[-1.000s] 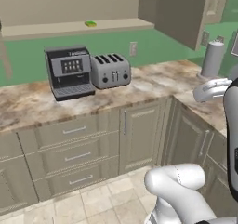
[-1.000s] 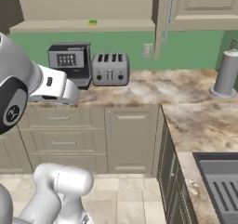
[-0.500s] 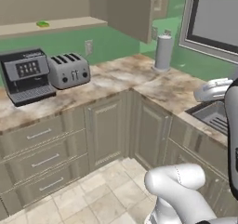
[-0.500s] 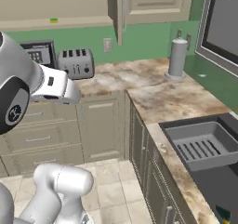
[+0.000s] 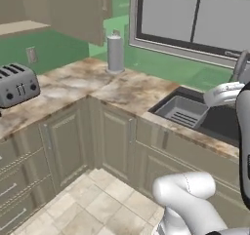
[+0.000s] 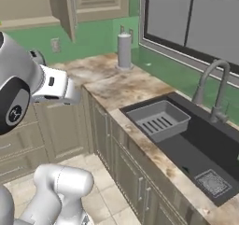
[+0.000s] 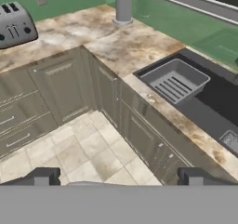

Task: Pick up the sponge and sponge from the sink, and place them back in the cabinet, and close the cabinet doors.

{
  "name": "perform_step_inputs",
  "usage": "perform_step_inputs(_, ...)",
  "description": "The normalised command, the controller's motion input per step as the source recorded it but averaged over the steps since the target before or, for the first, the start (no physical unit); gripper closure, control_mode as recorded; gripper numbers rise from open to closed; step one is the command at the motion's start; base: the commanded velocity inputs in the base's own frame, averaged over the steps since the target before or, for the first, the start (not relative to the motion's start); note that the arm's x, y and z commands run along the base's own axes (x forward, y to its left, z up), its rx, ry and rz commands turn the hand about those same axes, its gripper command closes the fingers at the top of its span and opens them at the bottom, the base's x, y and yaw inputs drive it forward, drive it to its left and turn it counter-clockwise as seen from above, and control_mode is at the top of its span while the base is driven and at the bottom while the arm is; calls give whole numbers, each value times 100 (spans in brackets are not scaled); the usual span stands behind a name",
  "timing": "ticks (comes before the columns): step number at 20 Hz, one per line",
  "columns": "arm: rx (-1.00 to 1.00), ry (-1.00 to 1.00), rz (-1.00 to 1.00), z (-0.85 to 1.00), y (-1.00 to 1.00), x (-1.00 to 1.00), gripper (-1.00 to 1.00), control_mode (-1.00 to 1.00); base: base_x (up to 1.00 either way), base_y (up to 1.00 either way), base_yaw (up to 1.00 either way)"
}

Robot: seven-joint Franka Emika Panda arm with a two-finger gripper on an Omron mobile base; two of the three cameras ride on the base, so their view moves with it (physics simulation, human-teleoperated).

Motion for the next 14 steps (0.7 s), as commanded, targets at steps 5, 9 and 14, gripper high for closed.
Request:
perform_step_inputs(5,0,0,0,0,0,0,-100,100,-20,-9,-53)
perform_step_inputs(9,0,0,0,0,0,0,-100,100,-12,-5,-55)
perform_step_inputs(14,0,0,0,0,0,0,-100,100,-2,0,-56)
